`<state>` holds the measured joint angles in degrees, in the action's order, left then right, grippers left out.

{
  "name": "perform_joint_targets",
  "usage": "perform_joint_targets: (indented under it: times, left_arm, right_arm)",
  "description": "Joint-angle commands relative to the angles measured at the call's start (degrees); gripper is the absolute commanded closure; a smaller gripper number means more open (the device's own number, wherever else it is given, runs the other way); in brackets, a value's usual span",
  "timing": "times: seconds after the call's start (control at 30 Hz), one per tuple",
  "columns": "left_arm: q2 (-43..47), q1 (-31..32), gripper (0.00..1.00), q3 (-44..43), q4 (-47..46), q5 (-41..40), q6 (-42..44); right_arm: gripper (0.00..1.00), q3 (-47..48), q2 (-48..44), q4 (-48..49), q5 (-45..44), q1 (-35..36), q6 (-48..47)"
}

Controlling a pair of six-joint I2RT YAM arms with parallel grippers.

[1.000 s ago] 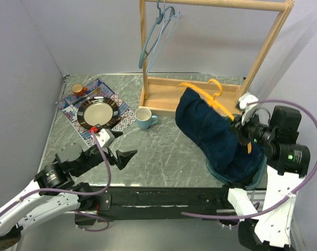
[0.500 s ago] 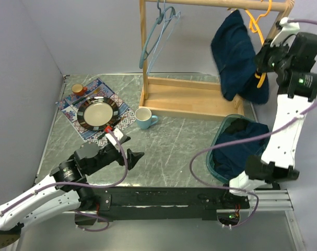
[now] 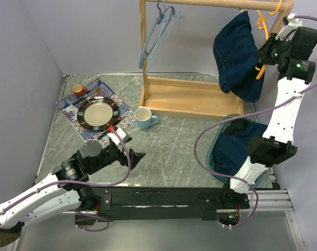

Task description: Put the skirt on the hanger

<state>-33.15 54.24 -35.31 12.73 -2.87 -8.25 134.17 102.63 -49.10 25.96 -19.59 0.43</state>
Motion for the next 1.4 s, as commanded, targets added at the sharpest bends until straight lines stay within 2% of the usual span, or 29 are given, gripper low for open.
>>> perform_joint_targets:
  times: [0.0,0.1,0.17,0.2,0.27,0.3,0.4,0.53,0.63,0.7,0.87,0.97,1.13,1.23,1.27,1.37]
  left_arm:
    - [-0.07,-0.36,0.03,-0.37,-3.33,1.38,0.16]
    - [-1.04,-0.54,0.03,-0.55,-3.07,1.47,0.17]
    - [-1.31,-0.8,0.03,-0.55,-3.06,1.55,0.17]
    - [-1.48,-0.8,0.03,-0.64,-3.06,1.56,0.08]
    - [-1.4,-1.15,0.03,-0.64,-3.24,1.82,-0.36]
    - [-1.31,-1.5,0.03,-0.72,-3.33,1.73,-0.8]
    - [-1.04,-2.73,0.03,-0.64,-3.5,1.82,-2.91]
    - [-1.57,-3.61,0.03,-1.08,-2.63,0.59,-3.61]
    - [-1.92,-3.96,0.03,-1.25,-2.19,-1.43,-4.14]
    - [-1.92,-3.96,0.03,-1.51,-1.66,-2.31,-4.58]
    - [-0.87,-4.05,0.03,-1.17,-2.18,-2.31,-5.55]
    - [-0.6,-4.05,0.03,-1.25,-2.01,-1.96,-5.46]
    - [-0.34,-4.05,0.03,-1.34,-1.66,-1.43,-5.55]
    - [-0.16,-4.05,0.03,-1.17,-1.75,-1.43,-5.55]
    - [-0.16,-4.05,0.03,-1.16,-1.66,-1.26,-5.55]
    - [-0.6,-4.05,0.03,-1.34,-1.66,-0.73,-5.55]
  right_arm:
    - [1.0,3.82,1.34,7.8,12.16,-2.55,1.95]
    - [0.98,3.03,2.57,5.08,13.85,-2.99,0.11]
    - [0.81,2.24,2.05,3.24,14.56,-3.08,-1.9]
    - [0.68,1.19,1.61,2.87,14.56,-3.17,-3.31]
    - [0.48,0.13,-0.48,1.47,15.61,-3.78,-4.99]
    - [0.3,-1.18,-1.46,1.29,16.23,-4.13,-6.21]
    - [0.1,-8.01,-8.48,3.21,17.56,-5.89,-7.8]
    - [0.01,-19.89,-20.25,9.1,14.13,-8.44,-8.68]
    - [0.0,-25.35,-27.2,9.55,10.88,-11.16,-10.62]
    - [0.0,-29.13,-31.77,8.76,12.52,-14.31,-12.02]
    - [0.0,-38.34,-42.22,-0.44,17.11,-16.0,-22.37]
    - [0.0,-44.14,-47.06,-5.98,18.08,-16.0,-31.77]
    - [0.0,-52.77,-50.42,-14.52,18.43,-16.0,-42.07]
    - [0.0,-60.58,-50.34,-18.65,16.41,-16.0,-51.29]
    - [0.0,-65.3,-50.07,-20.66,15.45,-15.91,-57.14]
    - [0.0,-74.27,-47.79,-21.3,14.04,-15.83,-65.43]
